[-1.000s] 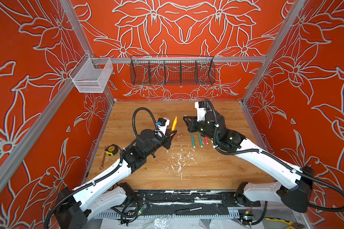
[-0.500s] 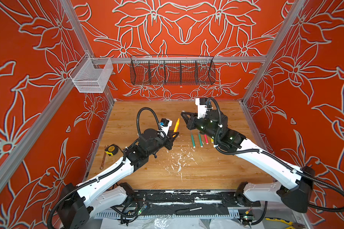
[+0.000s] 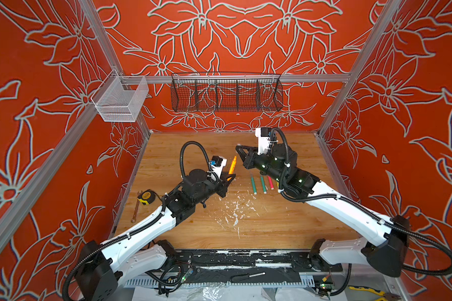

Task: Insert the pens into the pen caps
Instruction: 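Lower the cap onto the orange marker tip with the right gripper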

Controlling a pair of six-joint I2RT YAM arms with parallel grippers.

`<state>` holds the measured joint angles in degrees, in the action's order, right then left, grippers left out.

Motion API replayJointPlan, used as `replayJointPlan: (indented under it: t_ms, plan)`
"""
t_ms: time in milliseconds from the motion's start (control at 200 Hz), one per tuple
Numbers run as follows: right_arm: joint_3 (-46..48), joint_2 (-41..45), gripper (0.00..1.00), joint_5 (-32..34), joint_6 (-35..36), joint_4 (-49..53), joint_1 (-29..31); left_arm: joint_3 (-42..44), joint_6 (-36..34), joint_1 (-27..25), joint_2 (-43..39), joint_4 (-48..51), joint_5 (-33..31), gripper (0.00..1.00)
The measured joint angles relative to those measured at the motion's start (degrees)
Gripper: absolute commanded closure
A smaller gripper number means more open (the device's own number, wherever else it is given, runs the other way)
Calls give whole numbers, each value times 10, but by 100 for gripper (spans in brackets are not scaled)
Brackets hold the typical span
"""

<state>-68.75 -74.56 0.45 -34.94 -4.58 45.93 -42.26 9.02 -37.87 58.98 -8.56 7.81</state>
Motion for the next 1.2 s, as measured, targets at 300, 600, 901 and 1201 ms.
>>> replayJointPlan:
  t_ms: [300, 600, 901, 1201]
  plan:
    - [1, -2, 93, -9, -10, 0, 0, 0, 0, 0, 0, 0, 0, 100]
    - [17, -4, 93, -21, -23, -9, 4, 0, 6, 0, 0, 2, -7, 100]
    - [41, -4, 89, -24, -28, -39, 14, 0, 14, 0, 0, 3, -20, 100]
    - [65, -2, 87, -9, -27, -82, 23, 0, 13, 0, 1, 3, -31, 100]
